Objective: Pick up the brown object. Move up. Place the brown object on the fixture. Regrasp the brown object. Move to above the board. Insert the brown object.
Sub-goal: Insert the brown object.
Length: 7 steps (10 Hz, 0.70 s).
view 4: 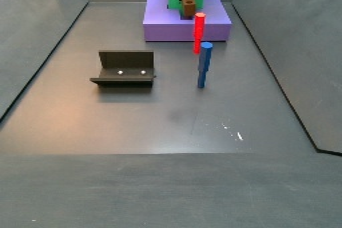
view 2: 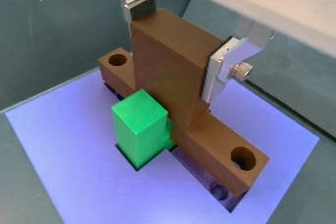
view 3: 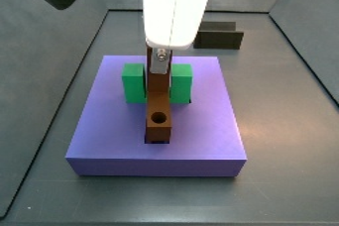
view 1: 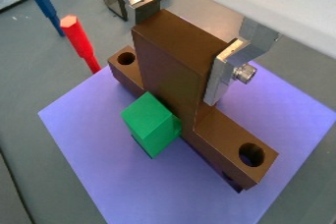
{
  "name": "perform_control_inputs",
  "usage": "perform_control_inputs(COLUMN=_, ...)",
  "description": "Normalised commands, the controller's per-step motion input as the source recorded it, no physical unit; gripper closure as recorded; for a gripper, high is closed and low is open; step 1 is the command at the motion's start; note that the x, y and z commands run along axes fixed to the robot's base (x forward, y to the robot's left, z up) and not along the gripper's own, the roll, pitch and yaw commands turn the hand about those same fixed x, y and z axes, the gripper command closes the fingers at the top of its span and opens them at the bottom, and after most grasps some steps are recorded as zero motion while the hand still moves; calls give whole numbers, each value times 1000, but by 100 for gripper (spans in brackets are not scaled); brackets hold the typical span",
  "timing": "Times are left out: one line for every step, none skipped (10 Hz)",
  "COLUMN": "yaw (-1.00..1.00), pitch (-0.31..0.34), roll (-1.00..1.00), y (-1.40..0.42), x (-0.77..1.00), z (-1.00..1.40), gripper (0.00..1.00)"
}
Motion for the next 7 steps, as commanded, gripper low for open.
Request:
perform_control_inputs(yaw=0, pitch=0, roll=-97, y=0, x=114, z=-223, gripper=100)
perform_control_inputs(yaw=0, pitch=0, roll=-96, y=0, x=60, z=-194, gripper=100)
perform_control_inputs(yaw=0, pitch=0, roll=-79, y=0, x=77, z=-154, gripper=100)
perform_control_inputs(yaw=-111, pitch=-36, roll=-53, y=71, x=0, z=-146, gripper=100)
perform_control_inputs(yaw=-277, pitch=-27, roll=-44, y=94, x=77, z=-3, gripper=100)
perform_control_inputs(yaw=-429, pitch=-14, roll=-30, y=29, x=109, z=0, gripper=100)
perform_control_inputs(yaw=-414, pitch=-20, roll=-63, y=34, x=31, z=-66, gripper=100)
